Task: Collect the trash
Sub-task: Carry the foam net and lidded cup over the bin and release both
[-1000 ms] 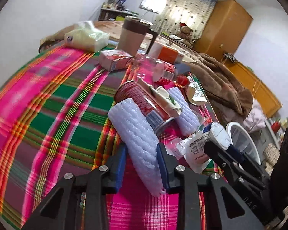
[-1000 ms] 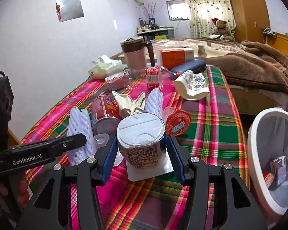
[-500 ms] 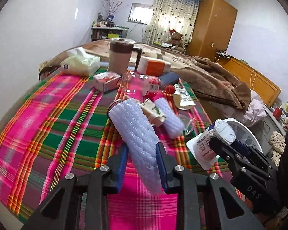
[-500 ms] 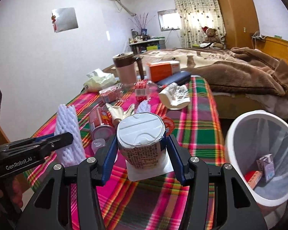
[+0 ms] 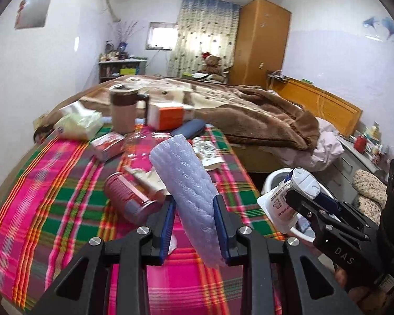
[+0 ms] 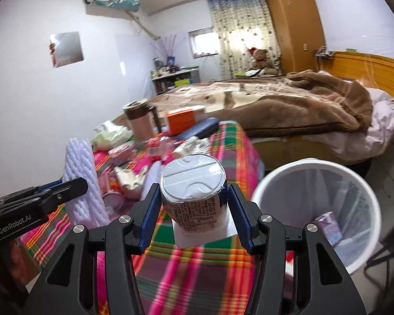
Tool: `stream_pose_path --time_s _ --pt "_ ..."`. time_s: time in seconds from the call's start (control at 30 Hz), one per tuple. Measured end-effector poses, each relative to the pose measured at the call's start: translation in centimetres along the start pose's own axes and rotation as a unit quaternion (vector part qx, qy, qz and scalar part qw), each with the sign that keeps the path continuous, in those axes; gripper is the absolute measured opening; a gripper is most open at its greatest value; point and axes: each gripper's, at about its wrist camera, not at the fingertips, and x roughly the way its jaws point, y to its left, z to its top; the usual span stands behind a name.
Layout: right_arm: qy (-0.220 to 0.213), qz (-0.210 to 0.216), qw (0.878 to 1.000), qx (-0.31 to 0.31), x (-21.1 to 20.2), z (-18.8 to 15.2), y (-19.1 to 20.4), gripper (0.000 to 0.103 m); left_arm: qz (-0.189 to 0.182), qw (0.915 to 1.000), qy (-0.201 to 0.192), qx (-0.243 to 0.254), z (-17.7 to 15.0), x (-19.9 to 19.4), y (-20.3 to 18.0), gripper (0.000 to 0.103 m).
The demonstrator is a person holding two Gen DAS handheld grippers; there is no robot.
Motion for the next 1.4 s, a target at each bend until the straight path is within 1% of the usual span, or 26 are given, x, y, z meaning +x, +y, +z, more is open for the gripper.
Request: stream_pose_path --time_s 0.27,0.53,0.67,0.8,0.9,1.0,1.2,1.27,1.37,1.4 --pt "-0.013 -0.055 0.998 0.029 -1.4 0.8 -4.3 0.053 -0.047 0.9980 0.006 0.042 1.5 2.1 -5.4 0.030" --pt "-0.015 -0.104 0.993 0.058 -1.9 1.2 -8.6 0.053 -0.093 0.9921 0.017 0.082 2.3 4.9 -10.9 0.030" --pt "-0.007 -0.122 0.990 0.069 -1.6 0.8 -10.5 0.053 -0.111 0.9886 0.031 0.097 2.4 6.6 -13.1 0.030" --pt "0.012 -0.131 0.988 0.080 -1.1 0.1 -12.1 0.053 -0.128 0.9840 0.051 0.114 2.1 9.0 -15.2 0.030" --pt "0.027 -0.138 0.986 0.084 -0.6 -0.4 -13.2 0.053 -0.131 0.9818 0.066 0.121 1.6 10.4 -16.3 0.030" --pt "0.042 -0.139 0.985 0.092 -0.2 -0.8 -14.0 0.053 -0.124 0.9798 0.077 0.137 1.1 11.8 -17.3 0.030" --pt "0.064 -0.147 0.983 0.089 0.2 -1.3 -14.7 0.053 -0.127 0.9775 0.102 0.135 0.6 13.8 -17.8 0.030" --pt "0.068 -0.152 0.982 0.089 0.2 -1.4 -14.8 0.054 -0.127 0.9773 0.103 0.135 0.6 14.0 -17.7 0.031" --pt "0.071 -0.149 0.982 0.092 0.1 -1.5 -15.0 0.054 -0.127 0.9779 0.105 0.128 0.7 14.2 -17.4 0.038" --pt "0.072 -0.150 0.982 0.092 0.0 -1.5 -15.0 0.054 -0.129 0.9778 0.105 0.127 0.7 14.2 -17.4 0.043"
